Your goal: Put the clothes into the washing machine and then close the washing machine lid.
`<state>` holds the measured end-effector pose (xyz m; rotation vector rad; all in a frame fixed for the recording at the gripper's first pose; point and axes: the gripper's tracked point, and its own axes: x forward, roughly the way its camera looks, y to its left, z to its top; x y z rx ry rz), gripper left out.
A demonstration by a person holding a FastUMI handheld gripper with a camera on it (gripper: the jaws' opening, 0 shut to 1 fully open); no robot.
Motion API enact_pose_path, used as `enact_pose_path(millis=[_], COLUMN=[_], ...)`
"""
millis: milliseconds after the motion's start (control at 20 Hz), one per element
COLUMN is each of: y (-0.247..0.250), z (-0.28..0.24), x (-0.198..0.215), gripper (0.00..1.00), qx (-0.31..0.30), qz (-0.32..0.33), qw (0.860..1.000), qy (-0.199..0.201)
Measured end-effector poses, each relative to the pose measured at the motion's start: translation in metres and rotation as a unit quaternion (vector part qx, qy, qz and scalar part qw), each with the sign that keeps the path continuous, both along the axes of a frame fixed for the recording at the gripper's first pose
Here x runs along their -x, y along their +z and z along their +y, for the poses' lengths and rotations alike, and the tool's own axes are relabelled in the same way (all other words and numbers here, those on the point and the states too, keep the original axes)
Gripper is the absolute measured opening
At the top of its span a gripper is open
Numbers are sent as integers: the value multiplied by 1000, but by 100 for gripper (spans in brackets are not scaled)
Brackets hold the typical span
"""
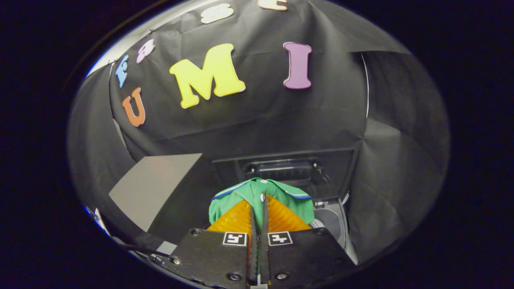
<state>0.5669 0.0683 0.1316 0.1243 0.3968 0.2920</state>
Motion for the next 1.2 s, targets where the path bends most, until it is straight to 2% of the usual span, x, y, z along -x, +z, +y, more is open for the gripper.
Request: enact_pose_path(millis=[500, 900, 1200], y=[-109, -191, -231], z=[-18, -17, -15], x=[-50, -65, -68], gripper=[6, 6, 6], qx=[12, 25, 38], qz=[107, 184, 242], qw=[994, 983, 969], qy=[-3, -8, -33])
